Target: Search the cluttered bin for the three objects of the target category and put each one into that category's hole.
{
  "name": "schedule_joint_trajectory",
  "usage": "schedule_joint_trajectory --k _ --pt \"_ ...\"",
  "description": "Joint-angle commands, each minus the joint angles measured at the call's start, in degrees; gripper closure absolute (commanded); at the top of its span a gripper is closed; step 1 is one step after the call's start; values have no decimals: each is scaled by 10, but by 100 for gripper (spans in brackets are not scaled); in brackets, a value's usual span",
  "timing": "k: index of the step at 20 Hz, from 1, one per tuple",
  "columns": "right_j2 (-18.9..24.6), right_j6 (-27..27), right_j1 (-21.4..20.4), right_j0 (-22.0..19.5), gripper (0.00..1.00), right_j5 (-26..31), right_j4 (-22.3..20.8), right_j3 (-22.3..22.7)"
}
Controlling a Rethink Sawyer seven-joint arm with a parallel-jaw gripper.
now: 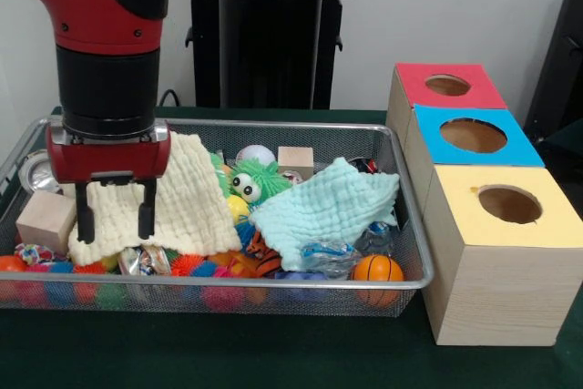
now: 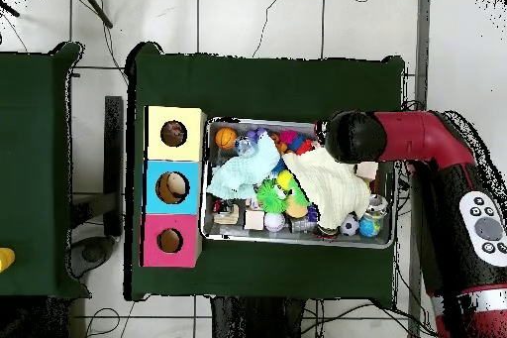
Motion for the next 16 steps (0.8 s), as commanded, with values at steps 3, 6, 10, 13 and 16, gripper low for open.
schedule_joint_trajectory --k 3,6,10,13,16 --pt "23 -193 21 -11 0 35 -32 -31" --pt "11 -174 22 -13 0 27 -38 -27" --pt "-1 -156 25 -17 0 12 -48 -21" --pt "-27 -110 28 -5 0 13 -63 -30" --pt "-52 -61 32 6 0 19 -73 -33"
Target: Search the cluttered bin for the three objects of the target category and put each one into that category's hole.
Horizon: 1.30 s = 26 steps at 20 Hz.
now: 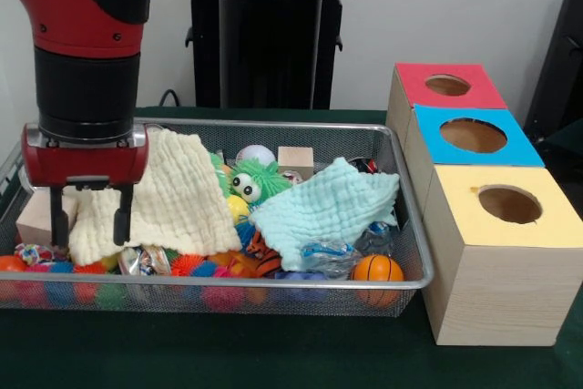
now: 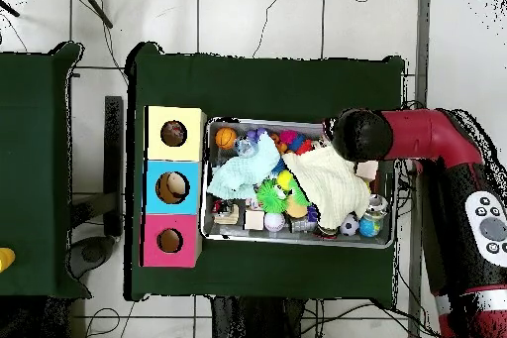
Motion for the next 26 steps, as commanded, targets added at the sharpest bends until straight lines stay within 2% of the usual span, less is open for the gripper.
schedule_joint_trajectory --k 1,7,12,14,19,26 --pt "-62 -43 31 17 0 32 -54 -22" --pt "-90 -40 30 23 0 49 -53 -13" --pt "-100 -54 19 19 0 30 -49 4" --pt "-104 -54 23 21 0 28 -49 -3" --pt "-91 -69 46 8 0 -14 -49 -3" --pt "-65 -108 64 -11 0 -31 -41 -8"
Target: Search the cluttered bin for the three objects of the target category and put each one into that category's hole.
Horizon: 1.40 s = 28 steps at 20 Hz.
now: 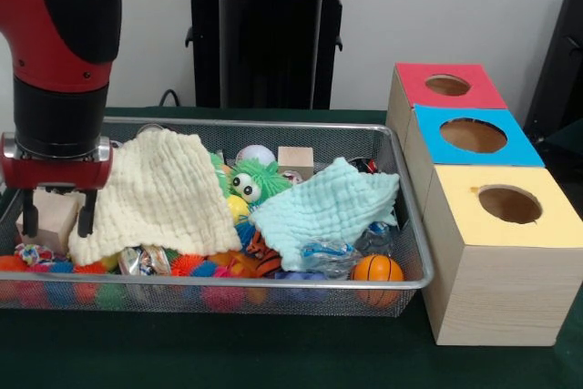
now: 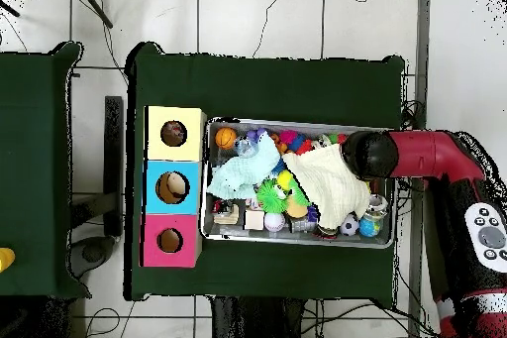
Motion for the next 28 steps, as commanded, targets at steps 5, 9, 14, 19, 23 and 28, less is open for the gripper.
schedule_joint_trajectory --k 5,9,14,19,23,28 --pt "32 -112 42 -26 0 -65 -31 4" --pt "53 -148 45 -44 0 -76 -27 10" --pt "74 -171 50 -56 0 -77 -23 8" --pt "66 -160 56 -49 0 -82 -42 1" --pt "36 -119 60 -27 0 -64 -51 -16" --pt "-7 -53 63 9 0 -49 -61 -38"
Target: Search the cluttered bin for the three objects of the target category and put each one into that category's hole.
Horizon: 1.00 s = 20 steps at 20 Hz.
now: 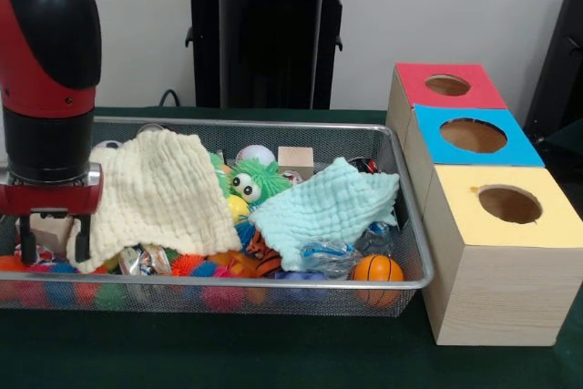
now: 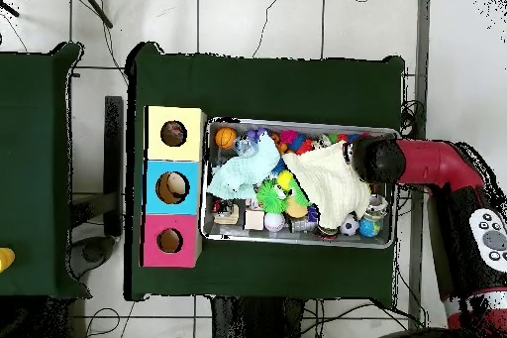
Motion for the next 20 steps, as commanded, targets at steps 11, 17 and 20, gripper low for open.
schedule_joint_trajectory --k 11,17,20 --pt "-72 -23 35 75 0 -11 -70 -53" --pt "-69 -85 9 67 0 19 -63 -62" --pt "-77 -98 -6 69 0 50 -56 -58"
